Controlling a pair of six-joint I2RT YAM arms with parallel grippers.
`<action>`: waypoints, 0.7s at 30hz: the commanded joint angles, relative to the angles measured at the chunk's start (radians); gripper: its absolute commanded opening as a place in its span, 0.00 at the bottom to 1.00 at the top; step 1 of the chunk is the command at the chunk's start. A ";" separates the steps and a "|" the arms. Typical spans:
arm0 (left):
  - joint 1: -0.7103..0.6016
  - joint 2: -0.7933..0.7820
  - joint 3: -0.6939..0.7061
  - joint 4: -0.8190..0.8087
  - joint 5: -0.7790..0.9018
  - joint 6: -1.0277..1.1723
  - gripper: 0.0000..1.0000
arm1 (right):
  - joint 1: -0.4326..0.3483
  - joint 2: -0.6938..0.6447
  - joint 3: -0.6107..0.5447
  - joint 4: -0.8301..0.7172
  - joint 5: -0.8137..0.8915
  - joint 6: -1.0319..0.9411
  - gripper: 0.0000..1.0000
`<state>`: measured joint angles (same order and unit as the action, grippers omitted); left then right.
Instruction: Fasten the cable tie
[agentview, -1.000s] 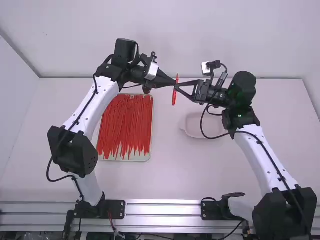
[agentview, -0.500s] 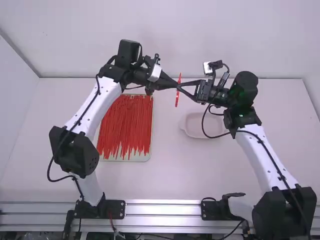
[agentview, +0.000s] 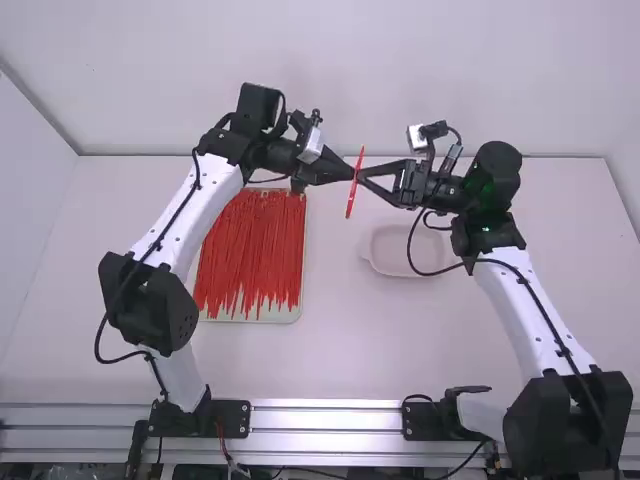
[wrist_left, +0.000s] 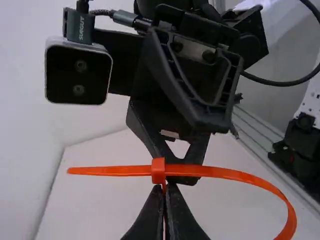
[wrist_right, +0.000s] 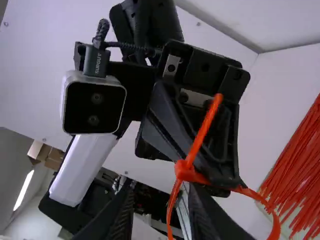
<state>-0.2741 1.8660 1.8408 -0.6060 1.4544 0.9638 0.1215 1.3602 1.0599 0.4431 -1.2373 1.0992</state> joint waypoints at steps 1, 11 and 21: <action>-0.035 -0.034 0.000 -0.046 0.103 0.064 0.02 | -0.016 0.026 0.005 -0.005 0.013 0.000 0.34; -0.042 -0.052 0.000 -0.148 0.115 0.148 0.02 | -0.047 0.026 0.005 -0.005 -0.035 0.004 0.40; -0.081 -0.052 0.000 -0.145 -0.001 0.148 0.02 | -0.049 0.026 0.005 0.017 -0.058 0.051 0.31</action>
<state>-0.3355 1.8565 1.8408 -0.7479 1.4780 1.1000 0.0719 1.3865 1.0599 0.4435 -1.2770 1.1275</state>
